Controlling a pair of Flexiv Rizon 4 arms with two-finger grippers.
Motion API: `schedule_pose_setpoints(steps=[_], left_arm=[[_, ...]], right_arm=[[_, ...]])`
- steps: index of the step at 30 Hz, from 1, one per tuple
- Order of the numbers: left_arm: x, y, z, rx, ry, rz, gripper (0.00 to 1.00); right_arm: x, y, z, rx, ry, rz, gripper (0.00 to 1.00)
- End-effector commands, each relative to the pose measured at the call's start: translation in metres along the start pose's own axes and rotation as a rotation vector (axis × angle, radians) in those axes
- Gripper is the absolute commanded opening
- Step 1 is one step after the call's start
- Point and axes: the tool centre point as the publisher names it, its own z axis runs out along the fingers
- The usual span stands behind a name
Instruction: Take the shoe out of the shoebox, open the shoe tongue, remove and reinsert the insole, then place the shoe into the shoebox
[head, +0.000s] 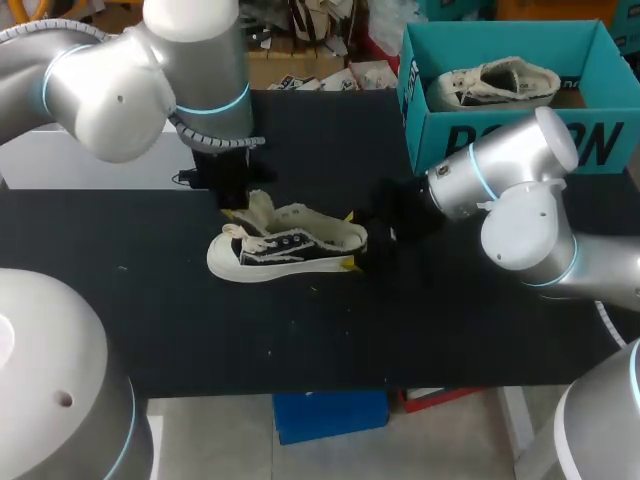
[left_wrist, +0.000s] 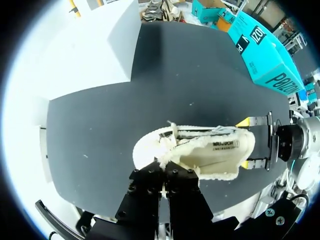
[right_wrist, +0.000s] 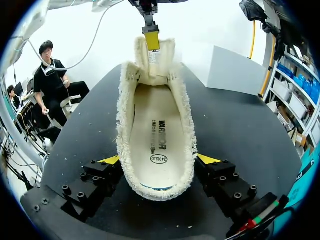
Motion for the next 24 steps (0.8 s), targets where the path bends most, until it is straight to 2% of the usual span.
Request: schedule_pose_setpoints(steps=[1,11,14,15,19,24], left_arm=[[-0.008,0.002,0.003,0.001,0.043,-0.003,0.0],[-0.014,0.001,0.006,-0.012,0.026,-0.011,0.02],[-0.015,0.001,0.009,-0.024,0.003,-0.007,0.09],[-0.016,0.002,0.011,-0.032,-0.002,-0.008,0.16],[-0.019,0.003,0.017,-0.051,-0.014,-0.013,0.18],[-0.018,0.003,0.017,-0.056,-0.019,-0.012,0.27]], right_arm=[[0.0,0.0,0.0,0.005,-0.001,0.002,0.0],[0.0,0.0,0.0,0.005,-0.001,0.002,0.0],[0.0,0.0,0.0,0.005,-0.001,0.002,0.0],[0.0,0.0,0.0,0.005,-0.001,0.002,0.0],[0.0,0.0,0.0,0.005,-0.001,0.002,0.0],[0.0,0.0,0.0,0.005,-0.001,0.002,0.0]])
